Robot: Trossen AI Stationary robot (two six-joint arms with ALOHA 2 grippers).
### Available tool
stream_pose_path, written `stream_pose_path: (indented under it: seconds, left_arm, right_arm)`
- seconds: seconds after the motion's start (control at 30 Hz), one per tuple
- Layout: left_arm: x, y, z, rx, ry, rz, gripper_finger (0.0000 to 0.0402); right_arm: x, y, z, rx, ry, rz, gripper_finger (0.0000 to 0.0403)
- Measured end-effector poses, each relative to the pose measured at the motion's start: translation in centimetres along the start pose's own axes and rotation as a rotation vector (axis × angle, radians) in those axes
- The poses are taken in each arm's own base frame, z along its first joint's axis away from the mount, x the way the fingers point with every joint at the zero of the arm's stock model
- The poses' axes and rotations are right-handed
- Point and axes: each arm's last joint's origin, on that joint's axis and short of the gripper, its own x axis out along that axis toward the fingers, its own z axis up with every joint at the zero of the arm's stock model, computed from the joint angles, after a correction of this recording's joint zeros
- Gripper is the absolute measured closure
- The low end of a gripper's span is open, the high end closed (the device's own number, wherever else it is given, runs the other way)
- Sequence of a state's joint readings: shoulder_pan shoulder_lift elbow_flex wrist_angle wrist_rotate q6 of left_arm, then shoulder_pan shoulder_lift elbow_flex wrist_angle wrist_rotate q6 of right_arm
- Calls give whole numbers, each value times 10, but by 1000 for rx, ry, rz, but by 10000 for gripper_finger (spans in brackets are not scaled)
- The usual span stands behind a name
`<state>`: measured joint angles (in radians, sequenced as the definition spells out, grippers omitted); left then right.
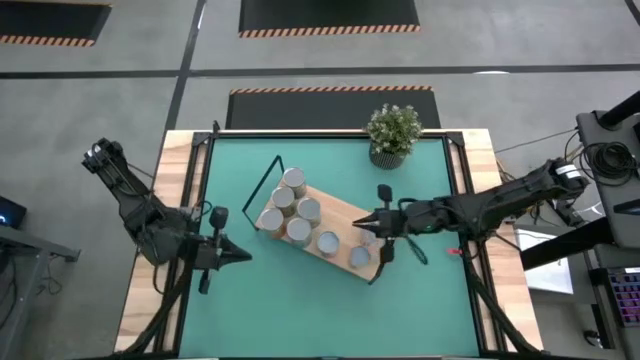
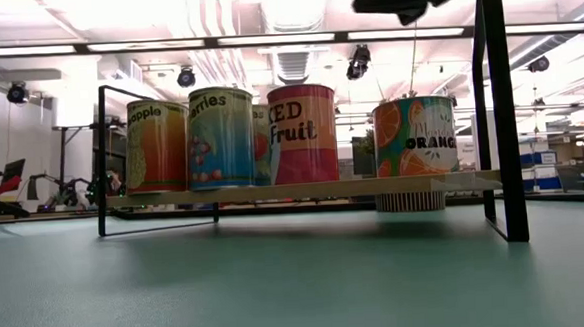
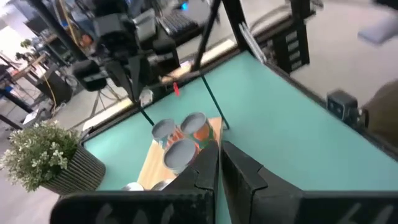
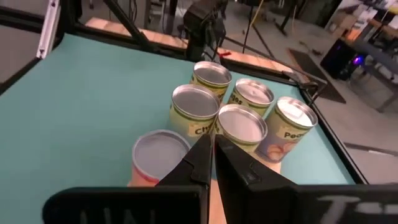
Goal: Pick and place cans onto a shelf
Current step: Return to Home Position
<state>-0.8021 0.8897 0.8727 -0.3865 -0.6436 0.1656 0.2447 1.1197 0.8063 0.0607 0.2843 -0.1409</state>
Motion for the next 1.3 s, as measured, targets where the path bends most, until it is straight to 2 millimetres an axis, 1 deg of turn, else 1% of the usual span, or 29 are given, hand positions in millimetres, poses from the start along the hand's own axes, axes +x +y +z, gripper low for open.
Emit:
stream_pose_path:
  seconds: [0.13, 0.33, 0.47, 0.67, 0.8, 0.9, 1.03, 1.3]
  left_arm:
    - [-10, 4, -19, -51, -79, 14, 402]
    - [-21, 5, -65, -137, -191, 35, 402]
    - [-31, 9, -91, -205, -276, 51, 402]
    - [-49, 19, -118, -306, -381, 123, 402]
    - [-58, 24, -132, -340, -444, 169, 402]
    - [-55, 24, -135, -317, -418, 228, 402]
    - [-57, 28, -134, -327, -409, 316, 402]
    - [-61, 36, -130, -314, -432, 418, 402]
  right_arm:
    - [-15, -2, -14, 6, -60, -5, 394]
    - [-33, -5, -35, -3, -104, -10, 394]
    - [-45, -7, -45, -1, -119, -13, 394]
    - [-62, -11, -49, 19, -187, -24, 394]
    - [-70, -13, -50, 18, -219, -30, 394]
    - [-76, -15, -51, 7, -240, -36, 394]
    - [-83, -18, -52, 2, -276, -35, 394]
    - [-99, -32, -59, 8, -337, -92, 394]
